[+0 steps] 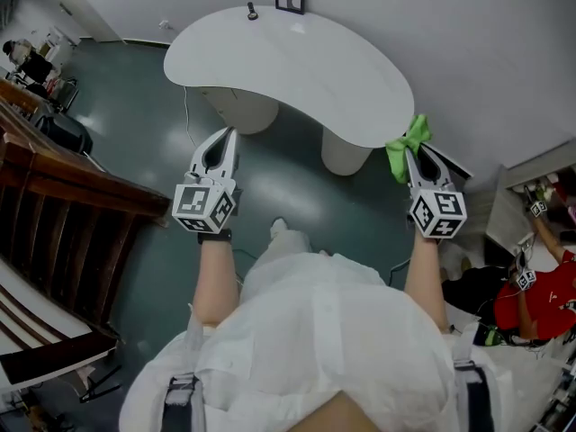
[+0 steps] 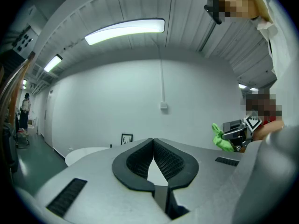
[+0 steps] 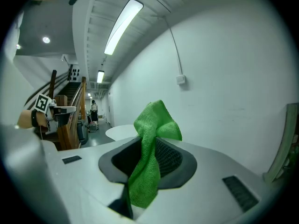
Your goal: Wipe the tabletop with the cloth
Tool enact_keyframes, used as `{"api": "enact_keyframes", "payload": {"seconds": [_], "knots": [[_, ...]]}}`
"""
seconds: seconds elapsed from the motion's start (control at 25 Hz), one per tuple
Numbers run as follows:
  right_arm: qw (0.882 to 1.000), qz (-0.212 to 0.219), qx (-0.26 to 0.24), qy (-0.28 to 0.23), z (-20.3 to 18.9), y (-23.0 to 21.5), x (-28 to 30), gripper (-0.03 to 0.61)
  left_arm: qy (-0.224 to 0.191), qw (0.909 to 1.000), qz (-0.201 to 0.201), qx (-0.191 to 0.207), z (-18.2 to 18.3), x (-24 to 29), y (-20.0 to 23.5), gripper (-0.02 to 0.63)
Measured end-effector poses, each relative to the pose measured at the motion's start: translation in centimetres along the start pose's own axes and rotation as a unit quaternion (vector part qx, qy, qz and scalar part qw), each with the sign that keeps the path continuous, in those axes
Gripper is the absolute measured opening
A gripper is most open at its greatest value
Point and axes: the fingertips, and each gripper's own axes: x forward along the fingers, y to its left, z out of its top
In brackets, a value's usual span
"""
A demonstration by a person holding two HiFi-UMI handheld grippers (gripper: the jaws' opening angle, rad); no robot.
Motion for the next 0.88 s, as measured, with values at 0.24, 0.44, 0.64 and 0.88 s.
{"api": "enact_keyframes", "payload": {"seconds": [0.24, 0.44, 0.64, 0.88], "knots": [[0.999, 0.027, -0.006, 0.020, -0.5, 1.6, 5.0, 0.094, 0.006, 0.9999, 0.000, -0.014, -2.0, 3.0, 2.8, 0.017], [0.997, 0.058, -0.017, 0.040, 0.2, 4.3, 12.3, 0.094, 0.010, 0.9997, -0.006, -0.022, -3.3, 6.9, 6.9, 0.017], [0.994, 0.086, -0.018, 0.067, 0.5, 7.7, 20.9, 0.094, 0.009, 0.9997, -0.009, -0.022, -3.7, 10.6, 12.3, 0.017], [0.986, 0.099, -0.020, 0.131, -2.2, 11.8, 29.6, 0.094, 0.022, 0.9989, -0.033, -0.023, -5.0, 13.6, 17.1, 0.017]]}}
